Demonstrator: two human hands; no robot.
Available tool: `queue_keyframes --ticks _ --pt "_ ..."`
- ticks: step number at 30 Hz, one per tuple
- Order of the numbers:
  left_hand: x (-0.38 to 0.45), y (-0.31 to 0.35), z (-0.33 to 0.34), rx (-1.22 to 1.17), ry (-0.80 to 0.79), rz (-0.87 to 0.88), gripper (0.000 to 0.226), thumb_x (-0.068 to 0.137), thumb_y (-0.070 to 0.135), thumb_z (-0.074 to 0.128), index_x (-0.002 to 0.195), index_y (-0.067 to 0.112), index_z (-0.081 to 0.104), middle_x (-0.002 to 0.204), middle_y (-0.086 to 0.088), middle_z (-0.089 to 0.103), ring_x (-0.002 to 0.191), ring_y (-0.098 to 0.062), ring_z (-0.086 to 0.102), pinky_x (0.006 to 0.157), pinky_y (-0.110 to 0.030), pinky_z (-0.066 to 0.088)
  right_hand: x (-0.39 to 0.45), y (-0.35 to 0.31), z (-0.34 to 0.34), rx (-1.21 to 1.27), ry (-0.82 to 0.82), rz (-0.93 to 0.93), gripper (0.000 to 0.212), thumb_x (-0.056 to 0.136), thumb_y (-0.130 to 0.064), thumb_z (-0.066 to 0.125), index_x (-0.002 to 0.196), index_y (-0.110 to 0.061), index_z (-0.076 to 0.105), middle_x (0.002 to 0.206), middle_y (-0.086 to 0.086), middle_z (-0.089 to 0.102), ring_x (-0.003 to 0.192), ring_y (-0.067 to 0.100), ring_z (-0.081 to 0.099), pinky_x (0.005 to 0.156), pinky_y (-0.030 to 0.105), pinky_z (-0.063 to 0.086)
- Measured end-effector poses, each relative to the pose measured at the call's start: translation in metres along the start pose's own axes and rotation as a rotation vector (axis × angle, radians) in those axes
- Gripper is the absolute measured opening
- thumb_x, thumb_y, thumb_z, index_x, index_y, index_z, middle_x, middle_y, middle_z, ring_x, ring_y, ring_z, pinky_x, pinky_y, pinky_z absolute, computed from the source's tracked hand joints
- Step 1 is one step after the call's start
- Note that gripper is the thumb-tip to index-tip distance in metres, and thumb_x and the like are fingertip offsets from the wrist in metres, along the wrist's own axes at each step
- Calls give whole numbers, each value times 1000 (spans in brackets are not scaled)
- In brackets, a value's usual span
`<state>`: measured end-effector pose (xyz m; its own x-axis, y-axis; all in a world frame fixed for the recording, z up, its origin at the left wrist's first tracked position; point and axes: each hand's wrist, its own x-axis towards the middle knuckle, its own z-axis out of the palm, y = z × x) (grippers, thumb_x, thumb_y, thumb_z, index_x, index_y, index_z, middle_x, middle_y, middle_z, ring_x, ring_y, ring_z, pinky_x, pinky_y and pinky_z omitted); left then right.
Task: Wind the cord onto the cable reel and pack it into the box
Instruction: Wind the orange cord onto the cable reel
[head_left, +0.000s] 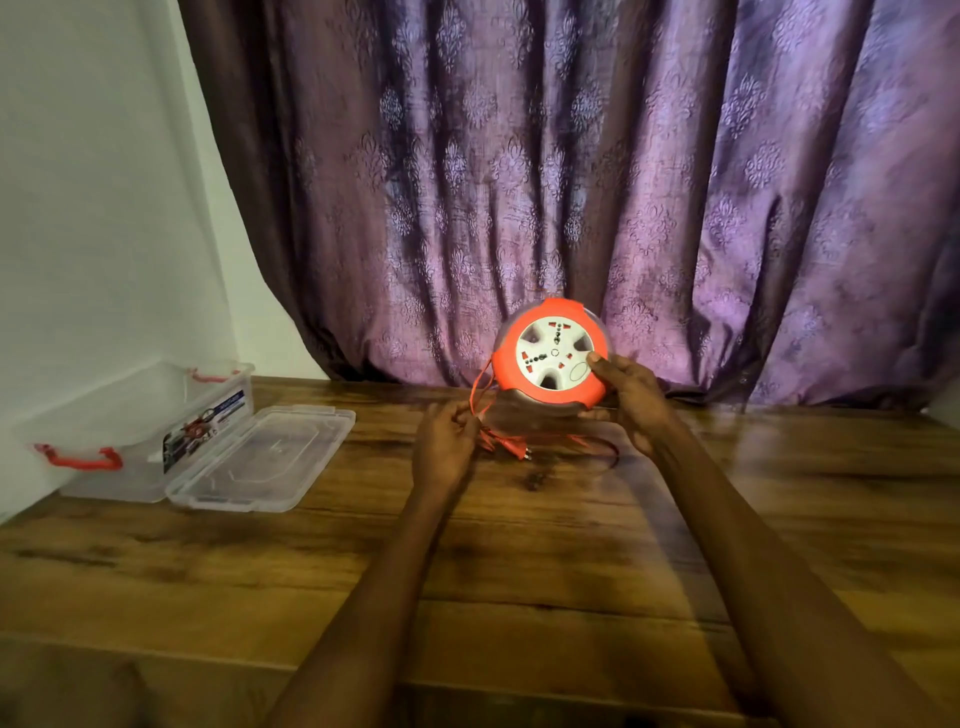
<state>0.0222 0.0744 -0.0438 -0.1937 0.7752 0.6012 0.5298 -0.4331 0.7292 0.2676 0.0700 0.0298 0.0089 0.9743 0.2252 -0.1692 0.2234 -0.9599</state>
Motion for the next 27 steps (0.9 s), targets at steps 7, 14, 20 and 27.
queue_keyframes --ticks 7,14,20,27 --pt "5 -2 -3 -225 101 -213 14 94 18 64 89 7 71 85 -8 73 81 -23 66 79 -36 51 -8 11 -3 59 67 -2 15 92 -27 67 102 -16 69 91 8 73 70 22 67 55 36 61" --pt "15 -6 -13 -558 189 -485 29 100 20 54 72 16 60 72 -13 60 56 -21 53 55 -30 43 -8 18 -9 59 156 -40 11 93 -24 65 99 -16 70 93 8 71 76 24 65 55 36 60" --pt "17 -9 -27 -860 118 -694 33 104 30 45 74 17 51 63 -2 49 40 -8 55 40 -23 49 -2 22 -6 44 235 -75 23 94 -23 64 114 -12 64 99 12 69 73 21 65 52 34 59" --pt "19 -18 -42 -876 156 -759 30 103 26 48 79 15 61 44 7 51 32 -7 43 38 -17 35 5 29 0 63 385 -119 34 95 -23 64 123 -4 60 101 12 67 69 19 64 49 33 58"
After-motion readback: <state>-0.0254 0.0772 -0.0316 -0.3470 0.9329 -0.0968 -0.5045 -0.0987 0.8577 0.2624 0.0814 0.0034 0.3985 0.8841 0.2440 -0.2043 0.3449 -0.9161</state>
